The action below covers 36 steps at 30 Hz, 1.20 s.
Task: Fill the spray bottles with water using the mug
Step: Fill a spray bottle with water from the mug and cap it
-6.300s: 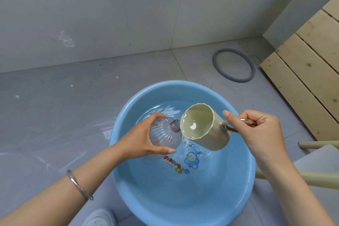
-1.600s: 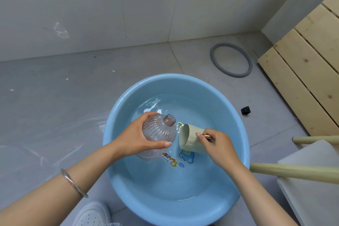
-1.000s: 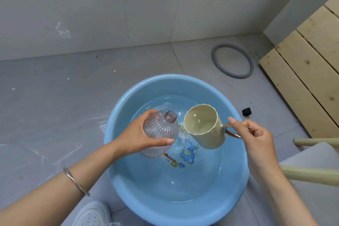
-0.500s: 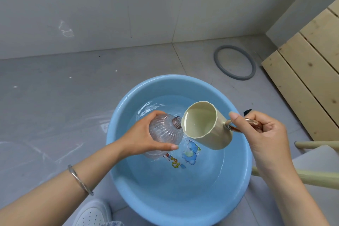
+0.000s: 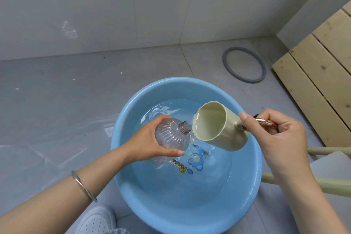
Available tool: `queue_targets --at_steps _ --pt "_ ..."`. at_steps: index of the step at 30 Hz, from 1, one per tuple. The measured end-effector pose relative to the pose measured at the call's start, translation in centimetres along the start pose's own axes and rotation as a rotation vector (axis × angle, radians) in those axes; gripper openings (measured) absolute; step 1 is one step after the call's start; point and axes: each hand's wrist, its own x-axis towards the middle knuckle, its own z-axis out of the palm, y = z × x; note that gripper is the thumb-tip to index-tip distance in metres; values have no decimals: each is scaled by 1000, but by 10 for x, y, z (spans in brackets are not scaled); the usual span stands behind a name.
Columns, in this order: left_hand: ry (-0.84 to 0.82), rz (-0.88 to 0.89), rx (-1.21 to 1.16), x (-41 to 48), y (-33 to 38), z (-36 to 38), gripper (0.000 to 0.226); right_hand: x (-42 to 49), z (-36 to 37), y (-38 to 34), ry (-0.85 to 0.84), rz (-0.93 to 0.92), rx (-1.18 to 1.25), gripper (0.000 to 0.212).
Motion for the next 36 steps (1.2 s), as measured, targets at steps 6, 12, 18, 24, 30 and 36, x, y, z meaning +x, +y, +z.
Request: queue_targets --at_steps 6,12,18,24,30,36 --pt "-2 2 -16 0 0 1 86 -1 -1 -4 -2 -40 -18 39" --pt "1 -9 -1 -1 0 1 90 -2 -2 -9 -1 -94 -56 39" --pt "-1 -15 -6 -2 1 1 86 0 -1 -9 14 -150 -96 37" --pt "3 -26 -6 -2 0 1 89 0 -1 -9 7 -210 -145 35" --pt "0 -22 1 -2 0 2 86 1 0 -9 -4 -250 -178 37" --pt "0 -19 4 -2 -1 3 88 0 1 -13 0 -339 -266 36"
